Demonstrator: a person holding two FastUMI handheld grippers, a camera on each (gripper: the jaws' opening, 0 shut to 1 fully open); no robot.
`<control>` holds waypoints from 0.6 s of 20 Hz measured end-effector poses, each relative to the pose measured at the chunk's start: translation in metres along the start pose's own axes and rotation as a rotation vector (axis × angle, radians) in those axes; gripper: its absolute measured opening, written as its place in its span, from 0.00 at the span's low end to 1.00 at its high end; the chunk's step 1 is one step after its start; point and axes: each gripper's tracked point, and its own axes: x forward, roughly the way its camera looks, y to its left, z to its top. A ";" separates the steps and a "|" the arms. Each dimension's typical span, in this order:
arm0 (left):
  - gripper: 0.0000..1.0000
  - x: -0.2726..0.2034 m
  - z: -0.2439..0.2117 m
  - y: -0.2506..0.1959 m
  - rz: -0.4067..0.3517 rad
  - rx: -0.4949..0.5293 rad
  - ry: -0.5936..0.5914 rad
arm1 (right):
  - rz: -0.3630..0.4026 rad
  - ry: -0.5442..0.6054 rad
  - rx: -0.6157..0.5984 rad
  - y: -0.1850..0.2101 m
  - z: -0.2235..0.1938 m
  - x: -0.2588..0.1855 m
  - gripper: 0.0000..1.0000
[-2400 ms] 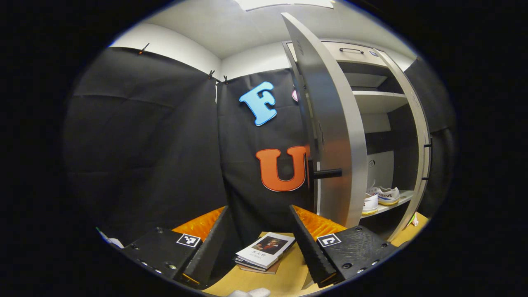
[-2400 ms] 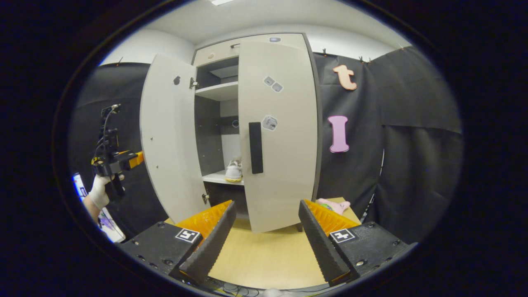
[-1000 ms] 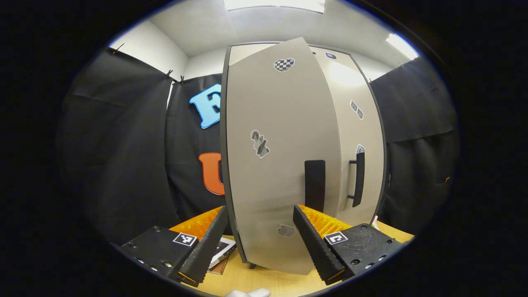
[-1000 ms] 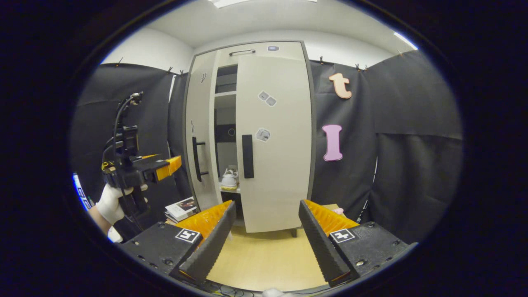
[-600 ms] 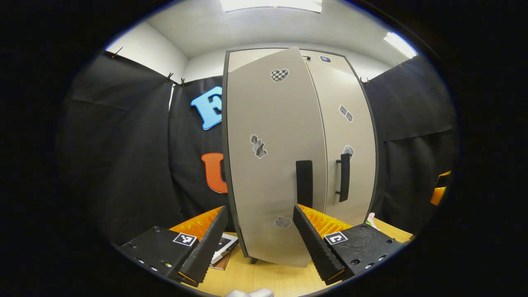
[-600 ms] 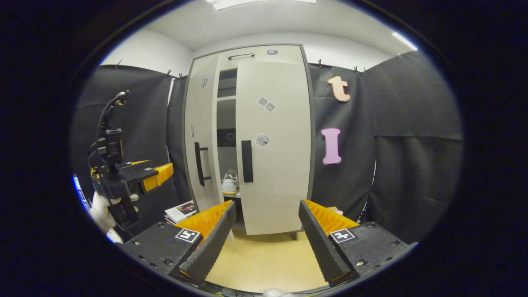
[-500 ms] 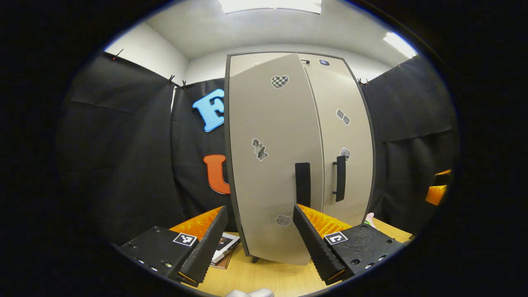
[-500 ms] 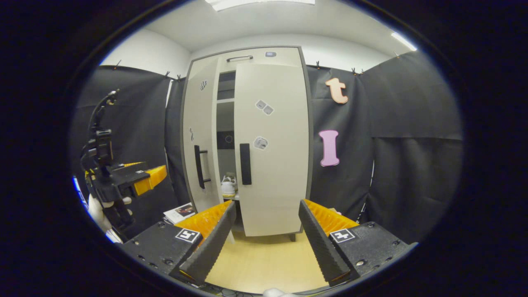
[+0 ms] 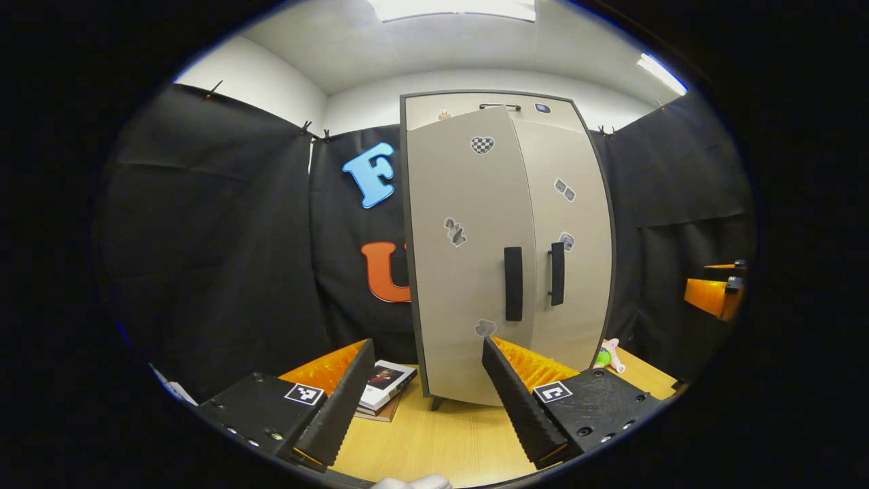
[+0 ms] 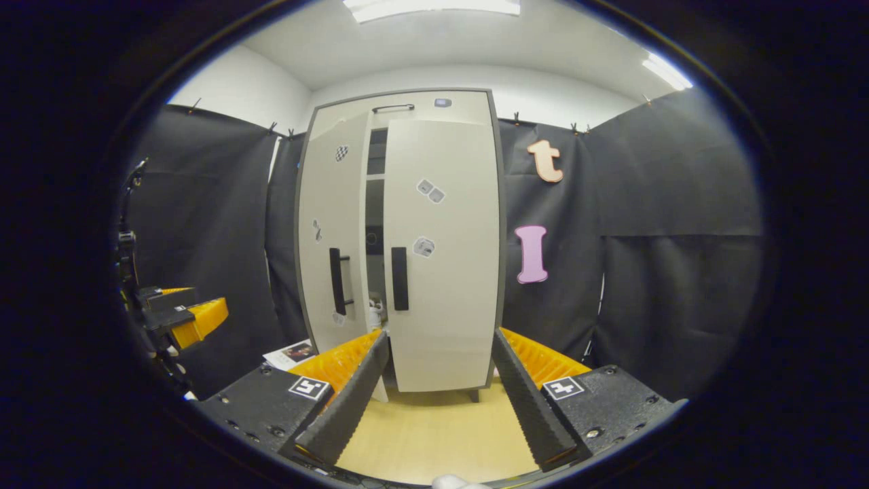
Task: Grab one shoe with the right hand and put it into the shoe cabinet, grab the other shoe with the left hand and put it into the shoe cabinet; then close the right door with the right hand and the left door with the left hand.
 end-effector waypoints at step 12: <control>0.96 -0.023 0.009 -0.009 -0.039 0.003 -0.021 | -0.011 0.016 -0.005 0.005 -0.007 -0.018 0.99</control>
